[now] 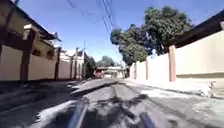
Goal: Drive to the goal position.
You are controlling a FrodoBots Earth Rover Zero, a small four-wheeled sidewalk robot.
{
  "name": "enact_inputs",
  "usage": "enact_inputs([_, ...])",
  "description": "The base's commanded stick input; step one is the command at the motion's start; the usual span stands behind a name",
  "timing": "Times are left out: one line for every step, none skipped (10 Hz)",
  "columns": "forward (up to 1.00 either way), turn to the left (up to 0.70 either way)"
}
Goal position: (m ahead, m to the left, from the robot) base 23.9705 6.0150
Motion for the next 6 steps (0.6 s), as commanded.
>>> enact_inputs([1.00, -0.06])
enact_inputs([1.00, -0.04])
enact_inputs([1.00, -0.04])
enact_inputs([1.00, -0.03])
enact_inputs([1.00, -0.03])
enact_inputs([1.00, -0.03])
